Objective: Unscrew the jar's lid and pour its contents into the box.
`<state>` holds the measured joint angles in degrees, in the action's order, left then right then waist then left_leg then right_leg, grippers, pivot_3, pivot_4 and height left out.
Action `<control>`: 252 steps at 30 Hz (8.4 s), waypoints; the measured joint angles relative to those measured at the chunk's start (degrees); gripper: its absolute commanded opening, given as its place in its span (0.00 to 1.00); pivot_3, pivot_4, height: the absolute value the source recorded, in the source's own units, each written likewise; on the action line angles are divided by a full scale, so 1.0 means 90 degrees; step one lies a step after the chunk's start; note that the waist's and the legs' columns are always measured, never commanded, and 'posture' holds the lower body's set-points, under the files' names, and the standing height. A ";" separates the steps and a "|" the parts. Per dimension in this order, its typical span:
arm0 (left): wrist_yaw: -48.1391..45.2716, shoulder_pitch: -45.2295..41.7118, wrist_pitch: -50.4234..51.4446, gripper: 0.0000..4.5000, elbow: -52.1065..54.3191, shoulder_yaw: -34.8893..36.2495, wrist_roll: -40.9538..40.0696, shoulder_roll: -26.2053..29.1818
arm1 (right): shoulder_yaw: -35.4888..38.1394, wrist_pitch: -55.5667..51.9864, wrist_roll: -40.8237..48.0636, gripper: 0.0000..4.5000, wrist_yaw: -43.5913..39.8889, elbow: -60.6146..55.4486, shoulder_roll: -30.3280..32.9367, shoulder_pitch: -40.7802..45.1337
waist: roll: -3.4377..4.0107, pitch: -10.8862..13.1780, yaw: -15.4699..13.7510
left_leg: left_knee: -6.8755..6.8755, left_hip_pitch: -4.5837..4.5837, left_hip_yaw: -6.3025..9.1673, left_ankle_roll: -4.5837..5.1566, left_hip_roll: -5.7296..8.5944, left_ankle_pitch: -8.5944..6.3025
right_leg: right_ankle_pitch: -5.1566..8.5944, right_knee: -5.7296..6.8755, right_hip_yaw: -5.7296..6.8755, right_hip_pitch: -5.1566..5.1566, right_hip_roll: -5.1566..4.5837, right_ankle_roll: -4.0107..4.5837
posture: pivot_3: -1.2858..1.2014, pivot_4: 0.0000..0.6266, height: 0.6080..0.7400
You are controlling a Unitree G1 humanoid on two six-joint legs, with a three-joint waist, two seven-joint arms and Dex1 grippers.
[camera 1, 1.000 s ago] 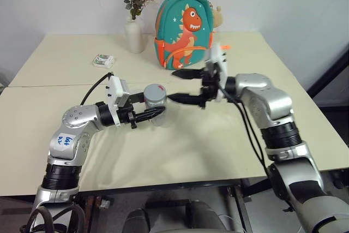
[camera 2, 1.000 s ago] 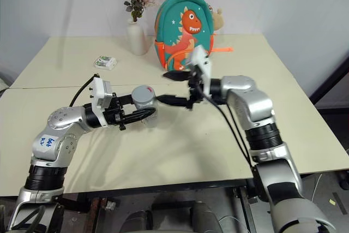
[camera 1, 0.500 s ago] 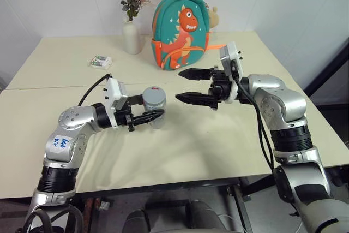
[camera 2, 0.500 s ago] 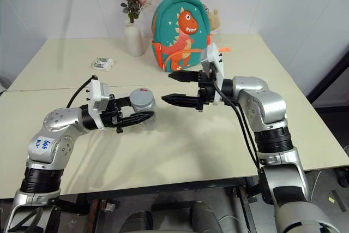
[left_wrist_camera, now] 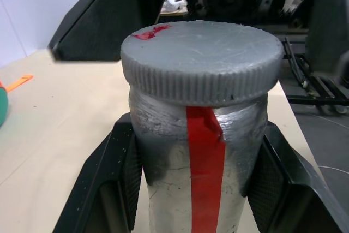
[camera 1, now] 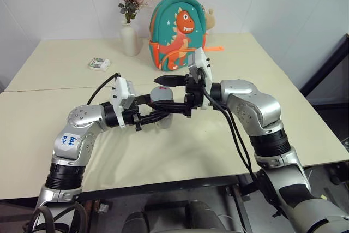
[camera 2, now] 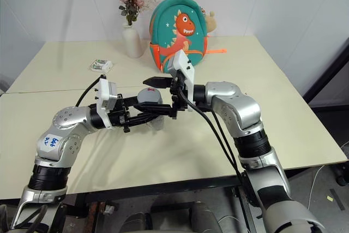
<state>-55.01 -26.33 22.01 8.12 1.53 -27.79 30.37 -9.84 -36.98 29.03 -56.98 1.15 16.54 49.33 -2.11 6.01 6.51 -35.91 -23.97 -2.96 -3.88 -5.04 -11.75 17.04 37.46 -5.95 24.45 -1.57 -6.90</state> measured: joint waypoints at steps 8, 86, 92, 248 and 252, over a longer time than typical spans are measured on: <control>0.0046 -0.0041 -0.0003 0.48 0.0001 0.0015 0.0000 0.0003 | -0.0003 0.0114 -0.0102 0.99 -0.0070 0.0172 0.0029 0.0174 | -0.0027 0.0259 -0.0014 | 0.0013 0.0070 0.0002 0.0018 0.0003 -0.0006 | 0.0047 -0.0032 -0.0022 -0.0059 0.0001 0.0121 | 0.52 0.24 1.00; 0.0004 0.0014 0.0071 0.48 0.0004 0.0074 -0.0034 0.0154 | 0.0005 0.0196 -0.0014 0.57 -0.0891 0.0630 0.0011 0.0227 | 0.0025 0.0398 -0.0187 | 0.0099 0.0069 -0.0011 0.0032 0.0005 -0.0120 | 0.0078 -0.0107 -0.0044 -0.0048 0.0011 0.0017 | 0.52 0.24 1.00; 0.0002 0.0046 0.0088 0.48 0.0004 0.0091 -0.0100 0.0157 | 0.0048 0.0044 0.0078 0.57 -0.0835 0.0627 -0.0064 0.0227 | 0.0027 0.0399 -0.0187 | 0.0099 0.0069 -0.0011 0.0032 0.0005 -0.0122 | 0.0080 -0.0107 -0.0045 -0.0048 0.0011 0.0018 | 0.52 0.24 1.00; 0.4482 0.0897 -0.0834 0.48 -0.2604 0.4037 0.1707 0.0165 | 0.0393 0.2899 -0.0977 1.00 -0.1363 0.1615 0.0554 -0.0215 | -0.0001 0.0530 -0.0061 | -0.0015 0.0075 -0.0093 0.0030 -0.0006 -0.0155 | 0.0095 0.0033 -0.0119 -0.0004 0.0017 -0.0006 | 0.52 0.24 1.00; 0.4385 0.1022 -0.1272 0.63 -0.2826 0.3955 0.1647 0.0268 | 0.0393 0.2937 -0.0978 1.00 -0.1353 0.1615 0.0543 -0.0216 | 0.0000 0.0530 -0.0029 | -0.0012 0.0078 -0.0095 0.0030 -0.0006 -0.0155 | 0.0094 0.0034 -0.0118 -0.0003 0.0017 -0.0004 | 0.52 0.24 1.00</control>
<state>-15.54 -17.13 10.56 -17.32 37.13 -12.97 32.78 -6.31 -10.55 20.23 -69.16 15.69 21.42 47.39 -2.11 10.78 6.25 -36.01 -23.27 -3.81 -3.61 -5.10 -13.15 17.89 37.76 -7.02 24.42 -1.42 -6.94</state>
